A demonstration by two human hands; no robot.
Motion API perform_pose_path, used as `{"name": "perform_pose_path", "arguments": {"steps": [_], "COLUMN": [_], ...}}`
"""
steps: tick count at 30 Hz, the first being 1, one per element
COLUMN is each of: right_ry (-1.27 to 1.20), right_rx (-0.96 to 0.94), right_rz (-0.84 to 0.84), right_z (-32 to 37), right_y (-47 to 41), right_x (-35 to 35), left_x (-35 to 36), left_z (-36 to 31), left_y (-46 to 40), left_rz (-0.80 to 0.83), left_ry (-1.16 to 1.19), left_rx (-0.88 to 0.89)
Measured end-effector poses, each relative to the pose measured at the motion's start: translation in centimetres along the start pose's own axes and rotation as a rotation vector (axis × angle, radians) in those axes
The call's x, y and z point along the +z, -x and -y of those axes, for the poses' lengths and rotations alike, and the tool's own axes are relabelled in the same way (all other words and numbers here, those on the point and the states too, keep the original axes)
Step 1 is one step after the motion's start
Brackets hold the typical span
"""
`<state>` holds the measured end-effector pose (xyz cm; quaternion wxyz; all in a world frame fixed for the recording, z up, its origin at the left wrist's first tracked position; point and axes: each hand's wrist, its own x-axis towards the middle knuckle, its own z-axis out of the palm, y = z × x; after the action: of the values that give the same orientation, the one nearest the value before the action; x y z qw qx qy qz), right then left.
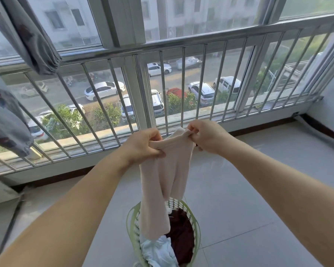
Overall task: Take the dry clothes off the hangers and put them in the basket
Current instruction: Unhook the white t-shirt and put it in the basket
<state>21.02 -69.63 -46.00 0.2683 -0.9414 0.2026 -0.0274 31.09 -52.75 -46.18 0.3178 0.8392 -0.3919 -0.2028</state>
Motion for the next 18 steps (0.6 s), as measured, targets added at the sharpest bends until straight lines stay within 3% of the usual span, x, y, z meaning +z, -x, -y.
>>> {"name": "perform_pose_path", "arguments": {"steps": [2,4,11,18], "right_ry": [-0.238,-0.307,-0.012,0.154], "right_rx": [0.08,0.088,-0.123,-0.102], "right_rz": [0.033,0.05,0.048,0.187], "right_z": [0.1,0.1,-0.5,-2.7], "right_y": [0.1,0.0,-0.8,-2.3], "right_x": [0.7,1.4,3.4,9.0], "left_x": [-0.2,-0.5,0.2,4.7], "left_z": [0.3,0.8,4.1,8.9], "left_y": [0.3,0.6,1.2,1.2], "left_rz": [0.013,0.023,0.06,0.116], "left_ry": [0.018,0.021,-0.044,-0.064], "left_rx": [-0.032,-0.065,-0.188,-0.294]}}
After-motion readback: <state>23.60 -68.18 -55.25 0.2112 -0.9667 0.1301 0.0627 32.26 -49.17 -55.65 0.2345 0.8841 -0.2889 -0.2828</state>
